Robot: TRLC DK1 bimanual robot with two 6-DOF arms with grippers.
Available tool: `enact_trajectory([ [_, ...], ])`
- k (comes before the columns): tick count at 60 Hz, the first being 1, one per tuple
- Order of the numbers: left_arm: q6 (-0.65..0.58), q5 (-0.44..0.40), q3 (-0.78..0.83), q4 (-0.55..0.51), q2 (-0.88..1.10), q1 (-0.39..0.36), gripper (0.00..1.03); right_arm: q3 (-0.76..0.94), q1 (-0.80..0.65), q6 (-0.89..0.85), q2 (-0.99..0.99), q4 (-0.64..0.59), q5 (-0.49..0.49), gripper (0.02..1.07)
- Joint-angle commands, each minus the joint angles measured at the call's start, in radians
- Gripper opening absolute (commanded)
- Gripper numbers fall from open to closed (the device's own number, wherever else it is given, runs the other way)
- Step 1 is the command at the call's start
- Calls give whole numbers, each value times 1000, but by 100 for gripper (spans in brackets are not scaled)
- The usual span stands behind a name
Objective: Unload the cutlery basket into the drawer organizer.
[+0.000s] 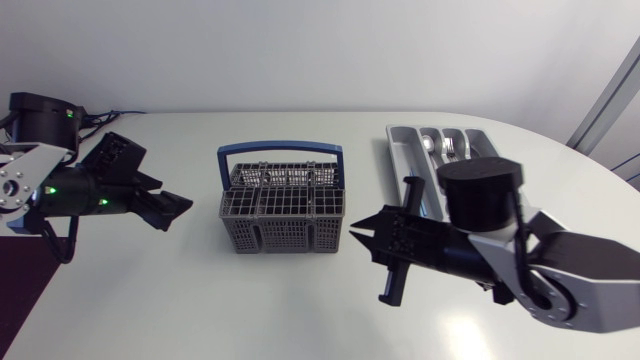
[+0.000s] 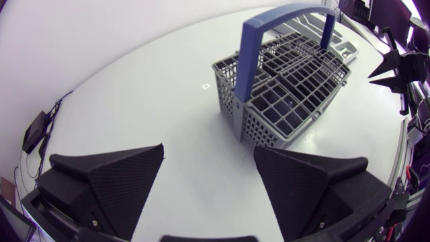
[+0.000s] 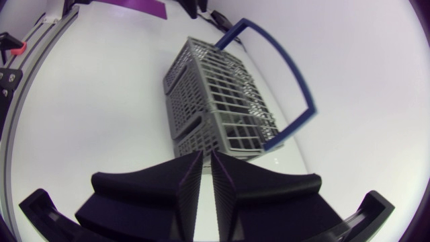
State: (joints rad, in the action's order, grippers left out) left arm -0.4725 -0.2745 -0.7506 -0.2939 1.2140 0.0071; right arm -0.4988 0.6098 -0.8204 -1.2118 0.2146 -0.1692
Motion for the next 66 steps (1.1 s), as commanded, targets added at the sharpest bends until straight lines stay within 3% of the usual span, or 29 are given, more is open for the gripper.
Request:
enact_trajectory([
  [1, -6, -25, 31, -8, -36, 31, 97, 37, -28, 44, 113, -20, 33, 27],
  [9, 6, -34, 50, -5, -80, 45, 98, 78, -74, 87, 250, -26, 88, 34],
  [12, 9, -34, 56, -2, -100, 45, 98, 94, -94, 101, 299, -26, 108, 41],
  [18, 32, -34, 66, 4, -145, 50, 98, 124, -162, 125, 405, -35, 123, 65],
  [23, 46, -34, 82, 16, -179, 53, 98, 137, -214, 142, 483, -66, 122, 103],
  [35, 89, -35, 117, 45, -232, 57, 98, 169, -326, 198, 607, -90, 125, 103],
  [55, 181, -63, 163, 55, -289, 136, 98, 186, -528, 371, 727, -161, 146, 103],
  [66, 190, -61, 229, 147, -381, 160, 98, 221, -619, 426, 753, -141, 123, 103],
])
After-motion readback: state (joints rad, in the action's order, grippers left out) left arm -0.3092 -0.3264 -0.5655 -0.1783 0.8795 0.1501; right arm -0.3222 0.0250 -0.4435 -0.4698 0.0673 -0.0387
